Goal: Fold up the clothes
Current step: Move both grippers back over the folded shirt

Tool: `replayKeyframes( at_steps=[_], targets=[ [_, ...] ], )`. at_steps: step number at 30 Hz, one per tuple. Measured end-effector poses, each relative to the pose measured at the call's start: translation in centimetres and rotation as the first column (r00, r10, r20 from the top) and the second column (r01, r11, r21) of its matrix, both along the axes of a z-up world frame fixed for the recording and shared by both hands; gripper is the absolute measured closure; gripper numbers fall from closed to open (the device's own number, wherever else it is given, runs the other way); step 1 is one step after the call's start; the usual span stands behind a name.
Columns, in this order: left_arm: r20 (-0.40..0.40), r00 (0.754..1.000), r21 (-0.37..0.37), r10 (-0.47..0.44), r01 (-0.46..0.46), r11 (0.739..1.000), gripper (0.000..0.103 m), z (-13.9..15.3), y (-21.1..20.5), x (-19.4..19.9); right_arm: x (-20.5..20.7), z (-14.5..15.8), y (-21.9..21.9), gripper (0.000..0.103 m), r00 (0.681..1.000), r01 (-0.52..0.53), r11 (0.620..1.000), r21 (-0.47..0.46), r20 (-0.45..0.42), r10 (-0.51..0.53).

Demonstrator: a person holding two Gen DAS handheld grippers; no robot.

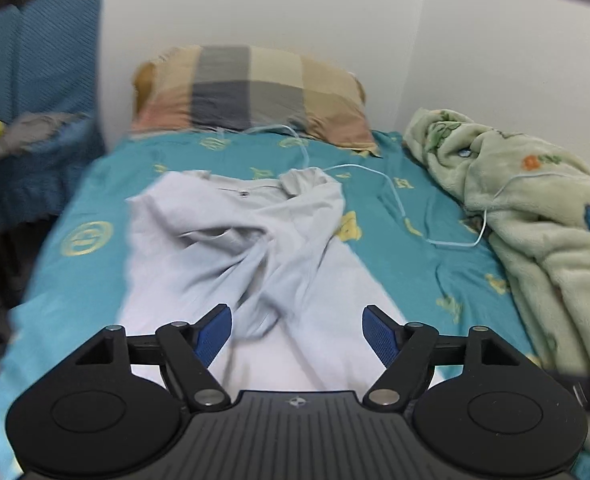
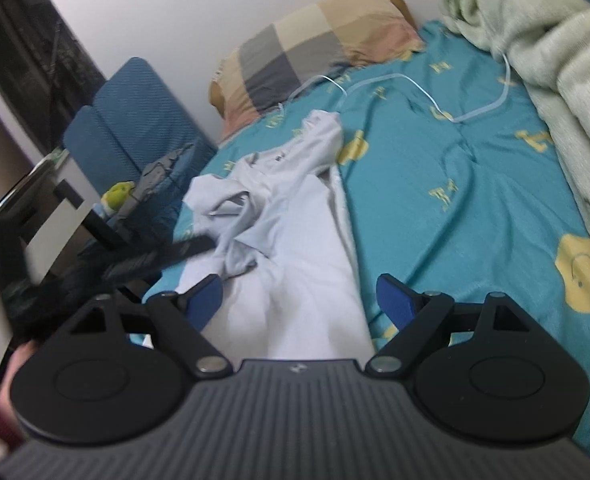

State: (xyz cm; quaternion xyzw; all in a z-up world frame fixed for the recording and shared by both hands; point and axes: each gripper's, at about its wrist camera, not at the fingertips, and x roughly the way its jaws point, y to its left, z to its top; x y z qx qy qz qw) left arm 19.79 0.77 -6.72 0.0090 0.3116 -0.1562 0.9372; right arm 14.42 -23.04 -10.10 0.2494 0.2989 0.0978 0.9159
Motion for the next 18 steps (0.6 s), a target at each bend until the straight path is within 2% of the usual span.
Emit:
replayKeyframes(
  at_steps=[5, 8, 14, 18],
  targets=[
    [0.03, 0.998, 0.001, 0.056, -0.056, 0.998, 0.027, 2.2, 1.2, -5.6, -1.2, 1.1, 0.8, 0.018, 0.997, -0.023, 0.997, -0.07, 0.068, 0.028],
    [0.059, 0.996, -0.004, 0.074, -0.074, 0.997, 0.027, 3.2, 1.9, -7.6, -2.0, 1.8, 1.3, 0.018, 0.993, -0.035, 0.993, -0.114, 0.107, 0.047],
    [0.062, 0.994, -0.036, 0.093, -0.091, 0.995, 0.027, 4.3, 3.8, -8.3, -1.6, 3.6, 1.1, 0.022, 0.99, -0.062, 0.997, -0.05, 0.12, 0.068],
    [0.061, 0.994, -0.079, 0.095, -0.09, 0.993, 0.026, 4.6, 5.3, -8.0, 2.3, 5.2, 2.9, 0.026, 0.988, -0.089, 0.993, -0.075, 0.122, 0.098]
  ],
)
